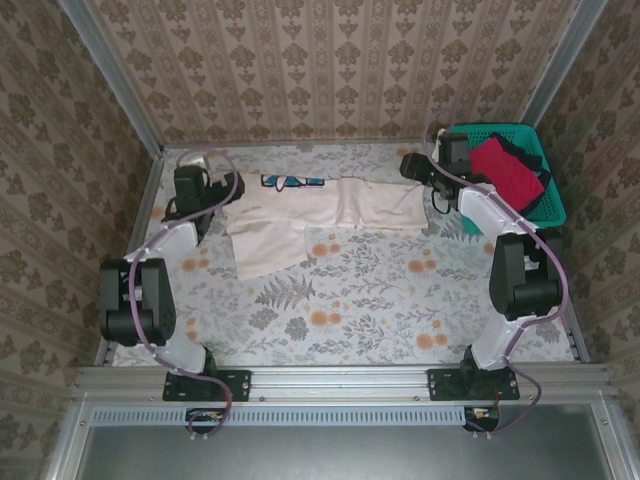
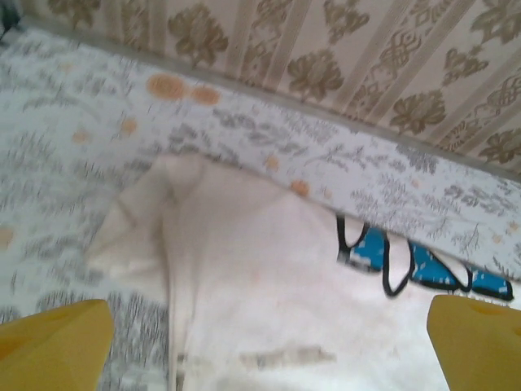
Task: Fold and stack the t-shirts
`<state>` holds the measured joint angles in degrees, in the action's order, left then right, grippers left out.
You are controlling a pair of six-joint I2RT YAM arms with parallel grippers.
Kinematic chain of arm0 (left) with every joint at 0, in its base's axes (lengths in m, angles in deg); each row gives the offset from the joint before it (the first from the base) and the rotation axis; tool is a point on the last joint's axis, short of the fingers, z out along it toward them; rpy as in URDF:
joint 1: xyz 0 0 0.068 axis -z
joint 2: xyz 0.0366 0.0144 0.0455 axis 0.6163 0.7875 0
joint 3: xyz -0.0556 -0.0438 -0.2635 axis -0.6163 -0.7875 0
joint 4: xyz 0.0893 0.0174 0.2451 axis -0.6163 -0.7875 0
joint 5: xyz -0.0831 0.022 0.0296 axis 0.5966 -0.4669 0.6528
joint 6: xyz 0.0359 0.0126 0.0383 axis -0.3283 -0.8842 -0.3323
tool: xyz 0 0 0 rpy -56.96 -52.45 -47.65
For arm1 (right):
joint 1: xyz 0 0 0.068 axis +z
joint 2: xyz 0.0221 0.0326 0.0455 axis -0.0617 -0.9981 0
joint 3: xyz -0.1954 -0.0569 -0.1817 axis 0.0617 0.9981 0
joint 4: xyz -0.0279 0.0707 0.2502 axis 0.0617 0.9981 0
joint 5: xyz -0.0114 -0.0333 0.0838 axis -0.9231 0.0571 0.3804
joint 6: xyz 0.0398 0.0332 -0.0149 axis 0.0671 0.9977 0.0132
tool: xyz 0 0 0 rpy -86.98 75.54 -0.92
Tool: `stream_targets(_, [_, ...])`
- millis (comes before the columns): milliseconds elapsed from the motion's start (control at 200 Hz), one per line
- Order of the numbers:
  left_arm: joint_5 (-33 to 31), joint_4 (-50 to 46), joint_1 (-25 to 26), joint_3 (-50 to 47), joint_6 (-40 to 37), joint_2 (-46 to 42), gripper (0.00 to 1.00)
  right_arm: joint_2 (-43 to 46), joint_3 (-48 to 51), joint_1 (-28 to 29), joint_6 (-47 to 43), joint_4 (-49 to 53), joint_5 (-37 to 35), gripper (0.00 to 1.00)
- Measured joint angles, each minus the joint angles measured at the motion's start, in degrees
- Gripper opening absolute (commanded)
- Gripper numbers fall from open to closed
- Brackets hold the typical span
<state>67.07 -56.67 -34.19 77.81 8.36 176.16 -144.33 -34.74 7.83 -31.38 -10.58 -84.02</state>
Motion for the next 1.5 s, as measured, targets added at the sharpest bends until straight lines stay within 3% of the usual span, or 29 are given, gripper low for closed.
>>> stream_targets(255, [-2.3, -4.0, 7.6, -8.8, 4.4, -1.9, 1.00, 0.3, 7.4, 0.9, 2.5, 1.3, 0.4, 0.73])
stream_targets(410, [-7.0, -6.4, 8.5, -12.0, 7.8, -1.5, 0.99, 0.3, 9.3, 1.3, 2.8, 2.6, 0.4, 0.72])
stream_targets(525, [-10.0, -7.5, 8.5, -12.6, 9.7, -0.7, 0.92, 0.3, 9.7, 1.3, 2.9, 2.8, 0.4, 0.71])
stream_targets(730, [-9.5, -6.7, 7.9, -12.7, 14.3, 3.5, 0.59, 0.2, 9.7, 1.3, 4.0, 4.0, -0.5, 0.65])
stream_targets(900, [-6.8, -4.9, 7.7, -12.9, 17.7, 3.9, 0.00, 0.2, 10.9, 1.2, 6.6, 6.8, -3.6, 0.58])
stream_targets(1085, [-5.2, -3.3, 7.6, -14.4, 19.2, 3.9, 0.00, 0.0, 13.7, 0.9, 9.7, 8.2, -4.8, 0.62])
stream_targets(1260, [-4.4, -2.2, 7.6, -15.3, 19.2, 3.3, 0.00, -3.0, 13.8, 0.6, 10.7, 7.6, -4.8, 0.52])
stream_targets(1400, [-3.9, -2.0, 7.6, -15.5, 19.2, 3.3, 0.00, -5.3, 12.3, 0.5, 11.1, 8.5, -5.7, 0.34])
stream_targets(1500, [-3.5, -2.1, 7.3, -15.8, 19.2, 2.8, 0.00, -6.1, 10.6, 0.4, 10.9, 8.0, -6.4, 0.40])
